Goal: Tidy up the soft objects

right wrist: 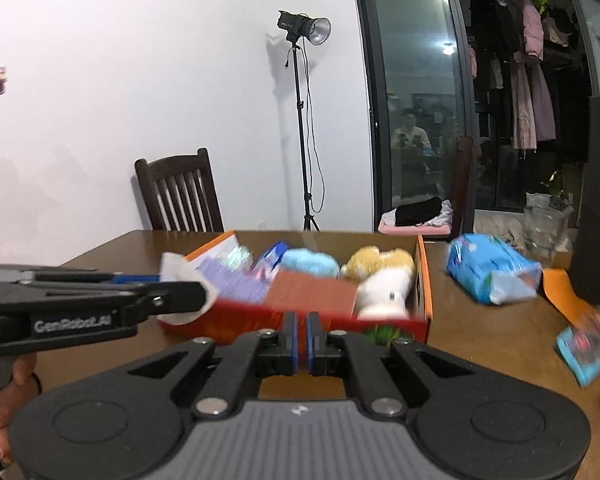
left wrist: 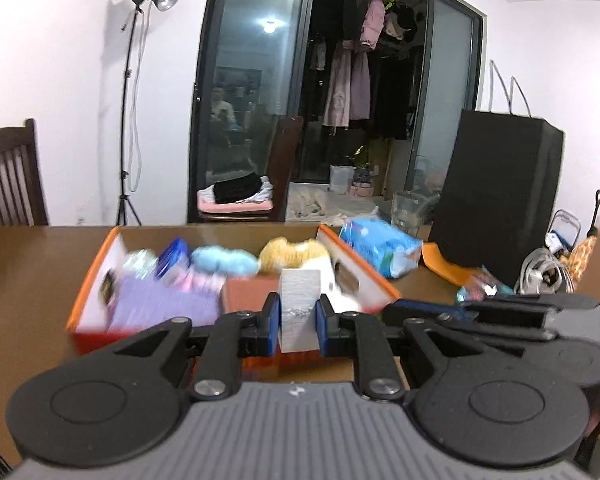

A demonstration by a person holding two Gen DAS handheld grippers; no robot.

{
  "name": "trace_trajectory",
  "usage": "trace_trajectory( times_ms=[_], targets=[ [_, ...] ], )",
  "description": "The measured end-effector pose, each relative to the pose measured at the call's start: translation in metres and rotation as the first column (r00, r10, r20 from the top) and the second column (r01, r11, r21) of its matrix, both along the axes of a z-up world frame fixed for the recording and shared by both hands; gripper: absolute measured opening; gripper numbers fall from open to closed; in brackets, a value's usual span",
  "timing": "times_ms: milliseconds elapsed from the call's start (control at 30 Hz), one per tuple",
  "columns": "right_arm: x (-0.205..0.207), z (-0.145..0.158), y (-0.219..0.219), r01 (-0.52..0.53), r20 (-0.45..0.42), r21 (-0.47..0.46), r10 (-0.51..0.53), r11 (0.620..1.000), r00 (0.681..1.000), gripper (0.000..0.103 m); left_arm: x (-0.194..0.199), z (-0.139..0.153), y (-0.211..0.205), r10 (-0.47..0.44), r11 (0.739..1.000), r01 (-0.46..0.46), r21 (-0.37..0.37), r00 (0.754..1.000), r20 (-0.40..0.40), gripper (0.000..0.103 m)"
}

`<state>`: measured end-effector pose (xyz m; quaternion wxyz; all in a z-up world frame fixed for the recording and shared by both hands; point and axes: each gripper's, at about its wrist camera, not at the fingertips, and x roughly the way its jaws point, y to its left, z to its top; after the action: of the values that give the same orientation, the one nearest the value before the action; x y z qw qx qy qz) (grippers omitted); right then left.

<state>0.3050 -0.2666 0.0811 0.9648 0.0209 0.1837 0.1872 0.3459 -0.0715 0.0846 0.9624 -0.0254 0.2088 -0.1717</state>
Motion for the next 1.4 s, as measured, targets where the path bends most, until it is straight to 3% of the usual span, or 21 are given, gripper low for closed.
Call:
trace_trajectory(
  times_ms=[167, 367, 433, 500, 600, 700, 933, 967, 1100, 1333, 1400],
  targets=[
    [0.074, 0.009, 0.000, 0.011, -0.016, 0.001, -0.011, 1.000, 1.000, 0.004, 0.078, -0.005, -0.015, 0.000, 1.000, -0.001, -0.012, 0.999, -0.054, 0.019],
    [0.160, -0.003, -0.006, 0.072, -0.102, 0.011, -0.071, 0.997, 0.992, 0.004, 0.160, -0.027, -0.036, 0.040, 0.999, -0.037, 0.023, 0.990, -0.137, 0.020],
    [0.182, -0.010, -0.008, 0.079, -0.133, 0.024, -0.075, 0.997, 0.988, 0.004, 0.182, -0.034, -0.037, 0.063, 0.998, -0.062, 0.011, 0.982, -0.178, 0.028],
    [0.198, -0.015, -0.006, 0.082, -0.150, 0.007, -0.080, 0.997, 0.985, 0.009, 0.199, -0.042, -0.034, 0.110, 0.993, -0.115, -0.009, 0.970, -0.218, 0.045],
    [0.208, -0.023, -0.005, 0.117, -0.148, -0.041, -0.122, 0.992, 0.981, 0.018, 0.211, -0.054, -0.026, 0.121, 0.991, -0.133, -0.031, 0.958, -0.261, 0.050],
    [0.211, -0.028, -0.011, 0.136, -0.155, -0.040, -0.140, 0.990, 0.978, 0.038, 0.213, -0.054, -0.016, 0.114, 0.986, -0.143, -0.081, 0.950, -0.291, 0.055],
    [0.205, -0.022, -0.019, 0.155, -0.143, -0.001, -0.153, 0.988, 0.978, 0.053, 0.198, -0.043, -0.005, 0.172, 0.978, -0.195, -0.069, 0.953, -0.248, 0.076],
    [0.202, -0.020, -0.019, 0.154, -0.138, 0.000, -0.153, 0.988, 0.979, 0.057, 0.192, -0.042, -0.001, 0.192, 0.974, -0.214, -0.070, 0.951, -0.241, 0.083],
    [0.186, -0.010, -0.018, 0.160, -0.096, 0.008, -0.159, 0.987, 0.983, 0.081, 0.168, -0.033, 0.012, 0.200, 0.977, -0.212, -0.038, 0.958, -0.205, 0.090],
    [0.133, 0.009, -0.016, 0.150, -0.030, -0.015, -0.151, 0.989, 0.988, 0.085, 0.098, 0.000, 0.034, 0.246, 0.968, -0.244, 0.055, 0.969, -0.032, 0.101],
    [0.114, 0.018, -0.016, 0.153, -0.006, -0.031, -0.153, 0.988, 0.988, 0.091, 0.077, 0.009, 0.039, 0.242, 0.968, -0.241, 0.064, 0.970, 0.002, 0.103]
  ],
)
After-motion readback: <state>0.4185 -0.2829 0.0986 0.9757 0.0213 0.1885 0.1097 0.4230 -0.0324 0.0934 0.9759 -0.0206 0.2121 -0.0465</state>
